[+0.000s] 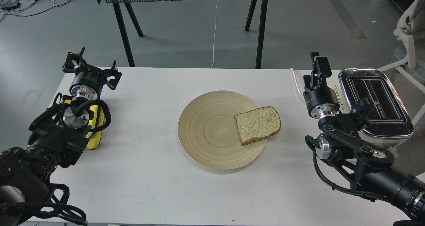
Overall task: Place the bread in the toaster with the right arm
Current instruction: 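Move the right gripper from beside the toaster toward the bread slice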
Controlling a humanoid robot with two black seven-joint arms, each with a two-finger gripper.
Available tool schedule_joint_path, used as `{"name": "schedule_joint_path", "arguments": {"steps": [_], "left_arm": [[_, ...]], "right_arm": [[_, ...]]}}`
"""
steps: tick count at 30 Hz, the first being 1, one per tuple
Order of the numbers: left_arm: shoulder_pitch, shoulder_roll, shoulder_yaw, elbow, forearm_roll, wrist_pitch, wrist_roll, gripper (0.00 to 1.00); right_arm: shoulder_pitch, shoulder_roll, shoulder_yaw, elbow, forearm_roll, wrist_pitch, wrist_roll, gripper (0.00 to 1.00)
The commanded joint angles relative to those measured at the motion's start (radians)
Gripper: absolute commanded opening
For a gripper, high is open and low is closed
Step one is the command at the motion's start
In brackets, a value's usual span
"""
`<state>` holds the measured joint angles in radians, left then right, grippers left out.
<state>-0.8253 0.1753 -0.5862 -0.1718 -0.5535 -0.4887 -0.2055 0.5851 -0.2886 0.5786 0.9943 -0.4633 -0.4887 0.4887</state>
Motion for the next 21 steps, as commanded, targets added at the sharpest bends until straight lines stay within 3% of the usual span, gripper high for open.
{"name": "schedule_joint_path", "arguments": {"steps": [1, 21], "left_arm": [[0.0, 0.0, 0.0, -0.002, 0.001, 0.0, -0.002, 1.0], [-0.002, -0.011, 0.002, -0.003, 0.001, 0.0, 0.0, 1.0]], "right_arm": [[-0.001, -0.001, -0.003, 0.004, 0.0, 0.0, 0.0, 0.97], [-0.05, -0.004, -0.123, -0.003, -0.02, 0.0, 0.0, 0.97]]}}
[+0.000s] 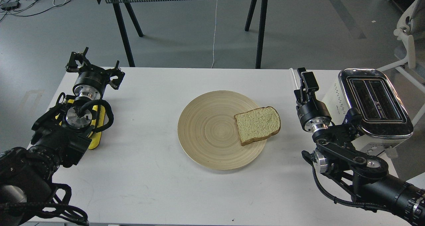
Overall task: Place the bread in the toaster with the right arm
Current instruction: 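Move the right gripper from beside the toaster toward the bread slice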
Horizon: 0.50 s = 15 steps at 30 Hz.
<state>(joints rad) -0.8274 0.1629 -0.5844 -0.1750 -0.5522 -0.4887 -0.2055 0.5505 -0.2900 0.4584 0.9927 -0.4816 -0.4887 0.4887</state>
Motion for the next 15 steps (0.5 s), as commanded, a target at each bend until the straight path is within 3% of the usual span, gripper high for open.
{"name": "schedule_joint_path", "arguments": {"steps": [1, 15], "left_arm": [[0.001, 0.001, 0.0, 0.0, 0.0, 0.0, 0.0, 1.0], [0.001, 0.001, 0.0, 0.0, 0.0, 0.0, 0.0, 1.0]], "right_arm": [[-0.018, -0.004, -0.003, -0.002, -0.002, 0.0, 0.0, 0.97], [-0.058, 0.008, -0.096, -0.046, -0.022, 0.0, 0.0, 0.96]]}}
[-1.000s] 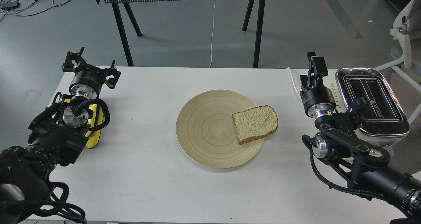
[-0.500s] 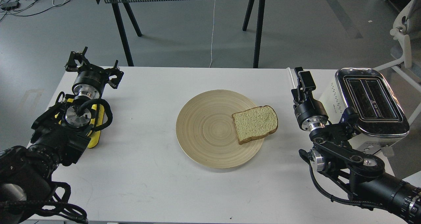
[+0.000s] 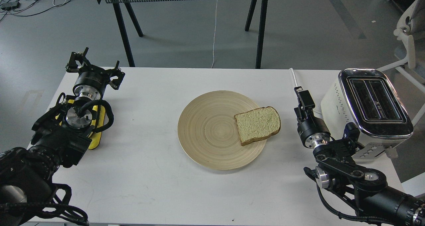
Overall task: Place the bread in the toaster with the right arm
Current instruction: 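Move the right gripper from beside the toaster toward the bread slice, then close the right gripper on the bread slice's edge nearest the toaster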
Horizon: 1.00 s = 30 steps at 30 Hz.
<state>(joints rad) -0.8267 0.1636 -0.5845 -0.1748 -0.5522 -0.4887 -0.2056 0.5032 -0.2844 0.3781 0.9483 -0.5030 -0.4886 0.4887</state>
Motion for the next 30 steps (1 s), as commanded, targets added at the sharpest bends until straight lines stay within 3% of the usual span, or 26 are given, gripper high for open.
{"name": "schedule_joint_path", "arguments": {"steps": [1, 16, 25, 30], "left_arm": [[0.0, -0.002, 0.0, 0.0, 0.0, 0.0, 0.0, 1.0], [0.0, -0.002, 0.0, 0.0, 0.0, 0.0, 0.0, 1.0], [0.0, 0.001, 0.0, 0.0, 0.0, 0.0, 0.0, 1.0], [0.0, -0.002, 0.0, 0.0, 0.0, 0.0, 0.0, 1.0]], "right_arm": [[-0.012, 0.004, -0.024, -0.002, 0.0, 0.0, 0.0, 0.96], [-0.011, 0.12, -0.096, -0.077, 0.0, 0.0, 0.0, 0.9], [-0.014, 0.12, -0.097, -0.076, -0.002, 0.0, 0.0, 0.53], [-0.012, 0.12, -0.12, -0.074, -0.017, 0.0, 0.0, 0.23]]}}
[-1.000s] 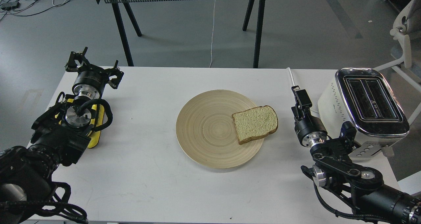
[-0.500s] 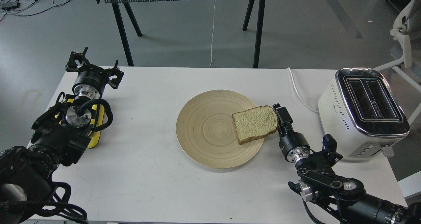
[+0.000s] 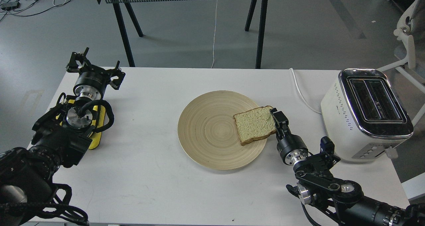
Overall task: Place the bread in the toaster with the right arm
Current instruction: 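Close the right gripper on the bread slice's edge nearest the toaster, then lift the bread slice with the right gripper up over the toaster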
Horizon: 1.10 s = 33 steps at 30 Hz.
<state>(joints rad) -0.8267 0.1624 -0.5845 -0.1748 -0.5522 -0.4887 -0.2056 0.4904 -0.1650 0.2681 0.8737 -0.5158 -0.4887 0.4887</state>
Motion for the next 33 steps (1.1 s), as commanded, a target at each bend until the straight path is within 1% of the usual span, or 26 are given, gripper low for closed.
{"name": "schedule_joint_path", "arguments": {"steps": [1, 3, 7, 10, 12, 17, 20, 23, 25, 27, 31, 33], "left_arm": [[0.0, -0.001, 0.0, 0.0, 0.0, 0.0, 0.0, 1.0], [0.0, -0.001, 0.0, 0.0, 0.0, 0.0, 0.0, 1.0], [0.0, -0.001, 0.0, 0.0, 0.0, 0.0, 0.0, 1.0], [0.0, -0.001, 0.0, 0.0, 0.0, 0.0, 0.0, 1.0], [0.0, 0.002, 0.0, 0.0, 0.0, 0.0, 0.0, 1.0], [0.0, 0.002, 0.0, 0.0, 0.0, 0.0, 0.0, 1.0], [0.0, 0.002, 0.0, 0.0, 0.0, 0.0, 0.0, 1.0], [0.0, -0.001, 0.0, 0.0, 0.0, 0.0, 0.0, 1.0], [0.0, -0.001, 0.0, 0.0, 0.0, 0.0, 0.0, 1.0], [0.0, -0.001, 0.0, 0.0, 0.0, 0.0, 0.0, 1.0], [0.0, -0.001, 0.0, 0.0, 0.0, 0.0, 0.0, 1.0], [0.0, -0.001, 0.0, 0.0, 0.0, 0.0, 0.0, 1.0]], "right_arm": [[0.0, 0.002, -0.01, 0.001, -0.004, 0.0, 0.0, 0.19], [0.004, 0.004, -0.006, 0.005, -0.004, 0.0, 0.0, 0.12], [0.001, -0.005, -0.001, 0.013, -0.004, 0.0, 0.0, 0.04], [0.0, -0.014, 0.005, 0.031, -0.004, 0.0, 0.0, 0.02], [0.0, -0.051, 0.025, 0.056, -0.003, 0.0, 0.0, 0.01], [0.002, -0.138, 0.193, 0.177, -0.003, 0.0, 0.0, 0.01], [0.001, -0.263, 0.293, 0.313, -0.003, 0.0, 0.0, 0.01], [-0.003, -0.433, 0.365, 0.45, -0.003, 0.0, 0.0, 0.01], [-0.004, -0.551, 0.39, 0.513, -0.003, 0.0, 0.0, 0.01], [-0.007, -0.67, 0.402, 0.556, -0.001, 0.0, 0.0, 0.01], [-0.024, -0.875, 0.39, 0.588, -0.003, 0.0, 0.0, 0.01], [-0.045, -0.954, 0.381, 0.59, -0.006, 0.0, 0.0, 0.01]]}}
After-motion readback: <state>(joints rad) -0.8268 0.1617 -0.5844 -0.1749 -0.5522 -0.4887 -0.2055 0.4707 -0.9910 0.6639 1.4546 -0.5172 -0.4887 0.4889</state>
